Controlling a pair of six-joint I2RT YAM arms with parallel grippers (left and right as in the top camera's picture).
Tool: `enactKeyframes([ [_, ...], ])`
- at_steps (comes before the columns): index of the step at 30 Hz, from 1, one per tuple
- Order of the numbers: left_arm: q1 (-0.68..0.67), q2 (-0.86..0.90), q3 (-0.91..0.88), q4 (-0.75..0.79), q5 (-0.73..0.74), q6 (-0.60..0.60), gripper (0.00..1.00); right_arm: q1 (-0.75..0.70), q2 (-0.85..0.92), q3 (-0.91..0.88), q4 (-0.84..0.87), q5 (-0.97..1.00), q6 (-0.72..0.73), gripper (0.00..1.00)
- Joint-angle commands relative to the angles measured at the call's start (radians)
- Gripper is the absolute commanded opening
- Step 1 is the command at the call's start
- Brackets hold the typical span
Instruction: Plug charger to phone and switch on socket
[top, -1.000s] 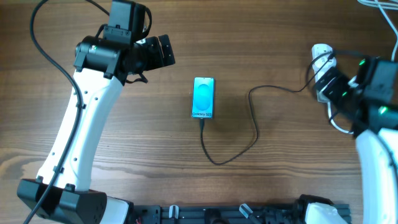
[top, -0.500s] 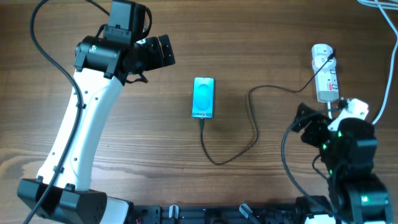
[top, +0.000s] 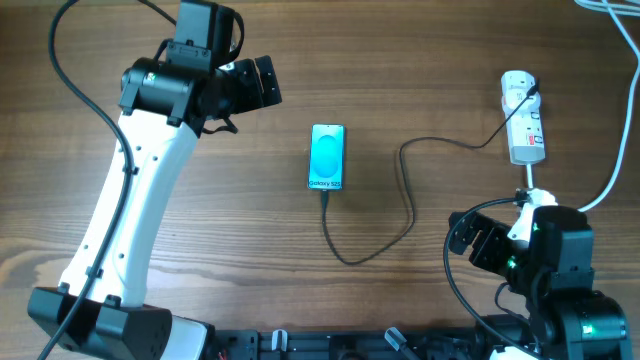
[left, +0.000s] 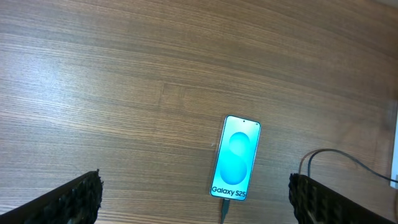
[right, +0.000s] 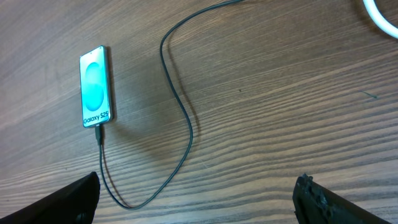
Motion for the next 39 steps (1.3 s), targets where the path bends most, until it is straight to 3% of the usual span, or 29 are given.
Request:
enactKeyframes([
  [1, -0.003, -0.004, 0.003, 0.003, -0.013, -0.013, 1.00, 0.003, -0.008, -0.002, 0.049, -0.005, -0.012, 1.00],
  [11, -0.003, -0.004, 0.003, 0.003, -0.013, -0.013, 1.00, 0.005, -0.070, -0.068, 0.230, -0.038, -0.116, 1.00],
  [21, -0.003, -0.004, 0.003, 0.003, -0.013, -0.013, 1.00, 0.019, -0.417, -0.465, 0.712, -0.129, -0.153, 1.00],
  [28, -0.003, -0.004, 0.003, 0.003, -0.013, -0.013, 1.00, 0.019, -0.480, -0.622, 0.970, -0.052, -0.157, 1.00],
  [33, -0.003, -0.004, 0.003, 0.003, -0.013, -0.013, 1.00, 0.019, -0.564, -0.728, 1.064, -0.039, -0.153, 1.00],
  [39, -0.003, -0.004, 0.003, 0.003, -0.013, -0.013, 1.00, 0.019, -0.579, -0.735, 1.064, -0.012, -0.260, 1.00],
])
